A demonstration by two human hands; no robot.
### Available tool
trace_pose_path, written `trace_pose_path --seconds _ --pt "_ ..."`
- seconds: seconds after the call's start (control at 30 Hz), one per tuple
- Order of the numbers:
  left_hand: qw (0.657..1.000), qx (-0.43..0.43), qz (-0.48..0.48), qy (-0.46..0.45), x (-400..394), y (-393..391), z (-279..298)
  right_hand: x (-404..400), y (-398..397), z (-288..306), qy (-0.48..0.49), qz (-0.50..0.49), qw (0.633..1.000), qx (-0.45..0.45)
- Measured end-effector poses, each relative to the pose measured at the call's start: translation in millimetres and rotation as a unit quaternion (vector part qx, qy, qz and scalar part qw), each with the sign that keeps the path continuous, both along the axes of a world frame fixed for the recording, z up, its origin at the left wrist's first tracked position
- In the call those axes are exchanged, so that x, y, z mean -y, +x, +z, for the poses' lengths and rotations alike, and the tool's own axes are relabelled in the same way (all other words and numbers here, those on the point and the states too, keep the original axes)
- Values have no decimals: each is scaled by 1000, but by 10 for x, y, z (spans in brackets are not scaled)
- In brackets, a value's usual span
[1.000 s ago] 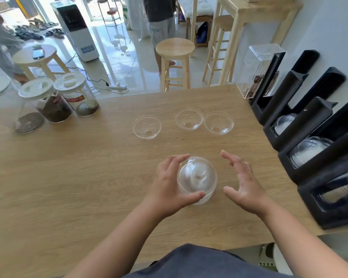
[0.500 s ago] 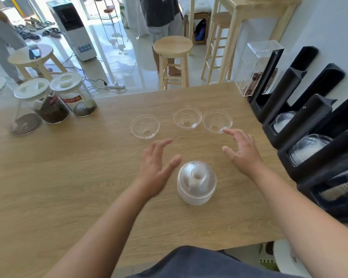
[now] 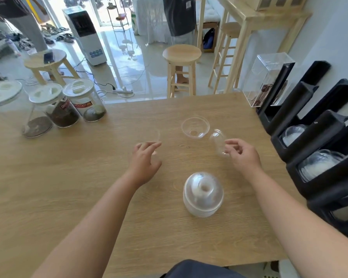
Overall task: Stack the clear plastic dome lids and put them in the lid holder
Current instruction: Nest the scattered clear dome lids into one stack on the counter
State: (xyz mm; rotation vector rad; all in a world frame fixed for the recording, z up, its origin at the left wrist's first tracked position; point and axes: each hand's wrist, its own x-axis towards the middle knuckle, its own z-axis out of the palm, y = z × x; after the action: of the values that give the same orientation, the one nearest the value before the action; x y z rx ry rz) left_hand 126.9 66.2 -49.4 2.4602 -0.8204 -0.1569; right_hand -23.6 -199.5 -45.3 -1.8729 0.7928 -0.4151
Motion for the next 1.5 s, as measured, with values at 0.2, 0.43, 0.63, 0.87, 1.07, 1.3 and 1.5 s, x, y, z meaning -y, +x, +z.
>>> trace_pose_path --seconds 0.2,0.43,0.63,0.87,1.07,1.3,1.5 --pt "759 -422 182 -462 -134 -202 -100 -27 -260 -56 348 -123 929 12" --pt "871 -354 193 -279 -304 -235 -300 7 -417 -176 241 -86 965 -60" --pt "967 -207 73 -128 -348 -241 -386 -13 -419 -252 11 60 983 -173" --pt "988 -119 54 -82 -315 -299 -409 -93 -147 -312 -167 65 963 -200" --pt "979 -116 72 -153 -353 -381 -300 -165 -190 -185 -155 41 981 -110" --pt "977 -128 86 -150 -423 -364 -236 -471 -443 544 -83 187 978 43" --pt "972 -138 80 -172 -386 -418 -146 -742 -591 417 -180 309 933 -51"
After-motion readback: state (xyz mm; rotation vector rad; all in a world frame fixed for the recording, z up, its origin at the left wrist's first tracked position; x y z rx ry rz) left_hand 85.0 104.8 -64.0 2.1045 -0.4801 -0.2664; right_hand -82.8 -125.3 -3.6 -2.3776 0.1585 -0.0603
